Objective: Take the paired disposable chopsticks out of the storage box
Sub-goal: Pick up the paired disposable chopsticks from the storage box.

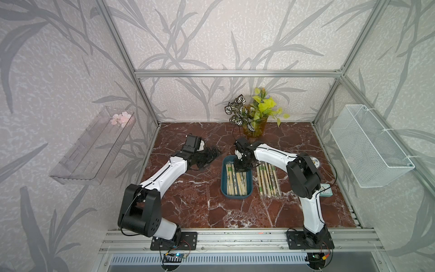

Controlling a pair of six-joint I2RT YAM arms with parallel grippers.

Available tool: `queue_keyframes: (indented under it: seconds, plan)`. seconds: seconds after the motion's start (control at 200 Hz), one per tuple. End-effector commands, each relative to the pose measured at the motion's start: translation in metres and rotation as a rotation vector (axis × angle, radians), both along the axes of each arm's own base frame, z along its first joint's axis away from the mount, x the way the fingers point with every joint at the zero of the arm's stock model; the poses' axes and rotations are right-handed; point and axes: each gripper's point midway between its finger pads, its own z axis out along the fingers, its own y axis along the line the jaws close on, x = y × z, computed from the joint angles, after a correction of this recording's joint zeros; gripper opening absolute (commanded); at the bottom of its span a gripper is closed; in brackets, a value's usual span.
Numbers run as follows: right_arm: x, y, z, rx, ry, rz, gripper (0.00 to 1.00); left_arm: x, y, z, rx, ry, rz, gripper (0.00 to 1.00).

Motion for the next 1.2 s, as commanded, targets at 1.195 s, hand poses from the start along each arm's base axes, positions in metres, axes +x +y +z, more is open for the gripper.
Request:
queue_keyframes:
  seconds: [1.195]
  plan:
    - [-0.007,0.014,0.054,0.113,-0.058,-0.029,0.06,0.007,-0.001,0.014,-0.004,-0.041,-0.017,1.0]
